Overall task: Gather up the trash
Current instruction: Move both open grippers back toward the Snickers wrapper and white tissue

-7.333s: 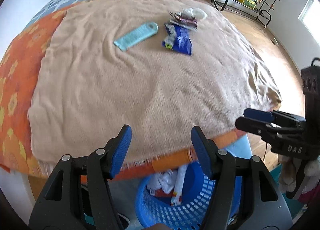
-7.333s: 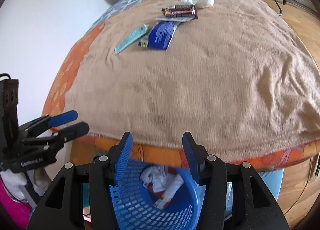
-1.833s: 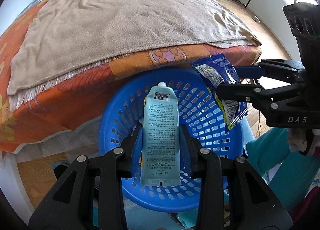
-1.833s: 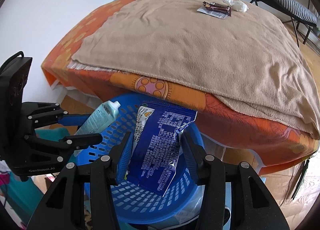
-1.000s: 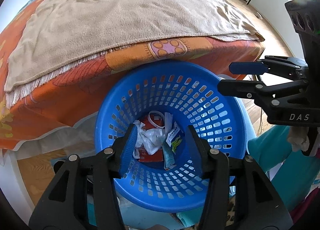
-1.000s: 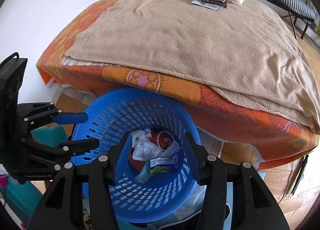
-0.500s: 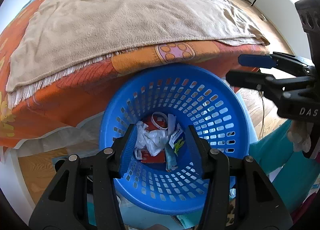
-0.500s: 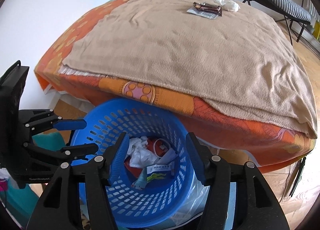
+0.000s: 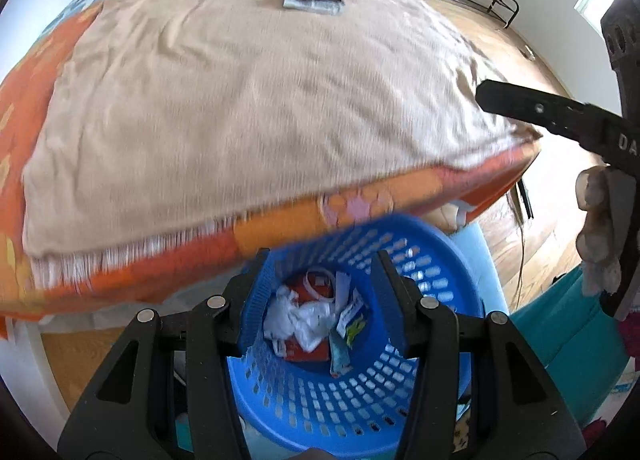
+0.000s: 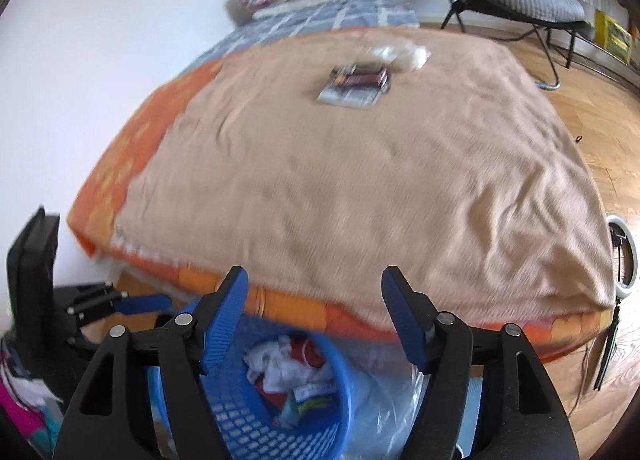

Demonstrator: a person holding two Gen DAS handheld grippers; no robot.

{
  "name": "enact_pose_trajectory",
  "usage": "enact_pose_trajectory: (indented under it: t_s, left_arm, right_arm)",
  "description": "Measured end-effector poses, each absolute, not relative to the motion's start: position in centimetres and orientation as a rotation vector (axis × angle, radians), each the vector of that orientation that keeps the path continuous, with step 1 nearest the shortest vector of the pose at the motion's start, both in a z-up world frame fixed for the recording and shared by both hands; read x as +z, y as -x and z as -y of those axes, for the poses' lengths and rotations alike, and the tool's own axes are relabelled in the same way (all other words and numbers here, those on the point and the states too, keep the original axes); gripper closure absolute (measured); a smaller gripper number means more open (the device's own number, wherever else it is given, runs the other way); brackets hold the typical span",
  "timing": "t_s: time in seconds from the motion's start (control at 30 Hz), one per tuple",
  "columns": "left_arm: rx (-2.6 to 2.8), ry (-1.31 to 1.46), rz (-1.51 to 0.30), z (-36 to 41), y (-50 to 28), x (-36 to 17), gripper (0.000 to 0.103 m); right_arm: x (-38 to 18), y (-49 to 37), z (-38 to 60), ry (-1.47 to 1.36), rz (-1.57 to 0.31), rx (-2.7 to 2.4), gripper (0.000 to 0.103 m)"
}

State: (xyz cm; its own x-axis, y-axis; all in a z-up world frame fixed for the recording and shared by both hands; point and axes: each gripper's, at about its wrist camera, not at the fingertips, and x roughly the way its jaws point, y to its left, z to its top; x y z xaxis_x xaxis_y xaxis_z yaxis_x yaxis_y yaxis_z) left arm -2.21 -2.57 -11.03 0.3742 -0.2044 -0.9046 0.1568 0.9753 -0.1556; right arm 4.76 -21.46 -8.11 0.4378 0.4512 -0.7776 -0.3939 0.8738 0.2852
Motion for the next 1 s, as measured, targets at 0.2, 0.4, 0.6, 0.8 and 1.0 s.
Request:
enact_pose_trajectory:
  t_s: [0.2, 0.4, 0.6, 0.8, 1.0]
  left_arm:
    - [-0.264, 0.027, -1.112, 3.2, -2.4, -8.5, 0.051]
    - [-0.288, 0.014, -1.065, 3.5, -7.5, -7.0, 0.051]
    - [-0.329, -0.015, -1.019, 3.8, -13.3, -6.0, 0.051]
    - [-0.377, -0.006, -0.964, 4.0, -19.6, -5.8, 0.051]
    - [-0.406, -0.001, -0.968, 3.9, -24.4, -7.4, 0.051]
  right_arm:
    - [-6.4, -9.0, 22.4, -0.087, -0.948, 0.480, 0.034]
    - [-5.3, -14.7, 23.6, -0.189, -0.942, 0.439, 0.033]
    - [-4.4, -20.8, 23.3, -0.244, -0.934, 0.407, 0.032]
    - [-5.4, -27.2, 23.0, -0.272, -0.932, 0.355, 0.031]
    - [-9.0, -33.2, 23.2, -0.357, -1.005, 0.301, 0.031]
